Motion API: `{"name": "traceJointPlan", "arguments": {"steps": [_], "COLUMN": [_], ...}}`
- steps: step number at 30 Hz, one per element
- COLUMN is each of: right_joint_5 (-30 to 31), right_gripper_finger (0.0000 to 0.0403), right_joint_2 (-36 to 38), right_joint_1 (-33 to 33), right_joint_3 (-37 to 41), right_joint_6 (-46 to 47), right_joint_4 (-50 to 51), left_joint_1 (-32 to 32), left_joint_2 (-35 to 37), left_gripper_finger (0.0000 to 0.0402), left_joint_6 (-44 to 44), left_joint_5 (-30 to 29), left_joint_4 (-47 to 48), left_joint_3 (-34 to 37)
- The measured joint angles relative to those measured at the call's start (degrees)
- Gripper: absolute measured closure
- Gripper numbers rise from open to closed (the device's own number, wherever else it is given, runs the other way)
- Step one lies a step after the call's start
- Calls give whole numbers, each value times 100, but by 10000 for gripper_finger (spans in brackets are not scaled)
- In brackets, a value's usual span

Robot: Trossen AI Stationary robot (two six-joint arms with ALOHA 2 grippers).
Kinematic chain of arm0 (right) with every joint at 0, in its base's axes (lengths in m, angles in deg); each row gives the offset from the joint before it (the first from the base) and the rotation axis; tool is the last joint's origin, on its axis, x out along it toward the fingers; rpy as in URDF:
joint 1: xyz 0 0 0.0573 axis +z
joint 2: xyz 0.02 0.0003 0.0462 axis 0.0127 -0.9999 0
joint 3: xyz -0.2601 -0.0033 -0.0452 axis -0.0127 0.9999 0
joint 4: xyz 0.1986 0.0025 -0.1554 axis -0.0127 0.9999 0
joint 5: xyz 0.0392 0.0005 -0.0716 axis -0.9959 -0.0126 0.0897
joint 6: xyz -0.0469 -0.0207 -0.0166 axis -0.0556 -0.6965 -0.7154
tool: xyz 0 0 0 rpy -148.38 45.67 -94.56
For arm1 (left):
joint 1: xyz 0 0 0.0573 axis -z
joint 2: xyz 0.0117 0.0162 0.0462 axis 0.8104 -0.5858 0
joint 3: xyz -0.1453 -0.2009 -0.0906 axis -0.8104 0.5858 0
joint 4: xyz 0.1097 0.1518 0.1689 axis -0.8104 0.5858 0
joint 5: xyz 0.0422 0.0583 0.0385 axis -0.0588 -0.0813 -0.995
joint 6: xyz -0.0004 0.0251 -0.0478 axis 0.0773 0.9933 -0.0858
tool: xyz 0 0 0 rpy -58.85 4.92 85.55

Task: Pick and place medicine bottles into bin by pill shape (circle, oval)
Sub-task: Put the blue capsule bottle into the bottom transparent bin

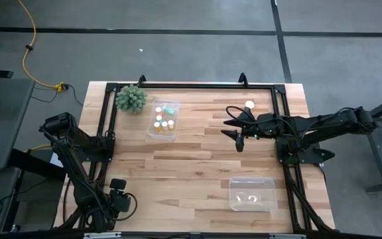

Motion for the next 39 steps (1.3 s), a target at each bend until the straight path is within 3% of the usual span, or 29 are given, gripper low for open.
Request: {"name": "traceJointPlan", "arguments": {"steps": [10, 15, 21, 27, 30, 33, 39], "right_joint_5": [-2, 1, -2, -179, -265, -277, -431], "right_gripper_finger": [210, 210, 210, 210, 210, 210, 210], "right_joint_2": [0, 0, 0, 0, 0, 0, 1], "right_joint_1": [1, 0, 1, 1, 2, 2, 0], "right_joint_3": [0, 0, 0, 0, 0, 0, 0], "right_joint_6": [0, 0, 0, -3, -7, -11, -34], "right_joint_4": [-2, -7, -26, -31, -32, -61, -173], "left_joint_1": [-49, -292, -1052, -2526, -3465, -4344, -5491], "left_joint_2": [14, 379, 1482, 2544, 2825, 2914, 2863], "left_gripper_finger": [296, 291, 284, 286, 286, 286, 286], "left_joint_6": [101, 251, 783, 2277, 2946, 3665, 4623], "left_joint_5": [-25, -334, -1666, -3044, -3271, -3071, -1476], "left_joint_4": [0, 23, 310, 54, -548, -1557, -5148], "left_joint_3": [1, 2, 2, 2, 2, 109, 1135]}}
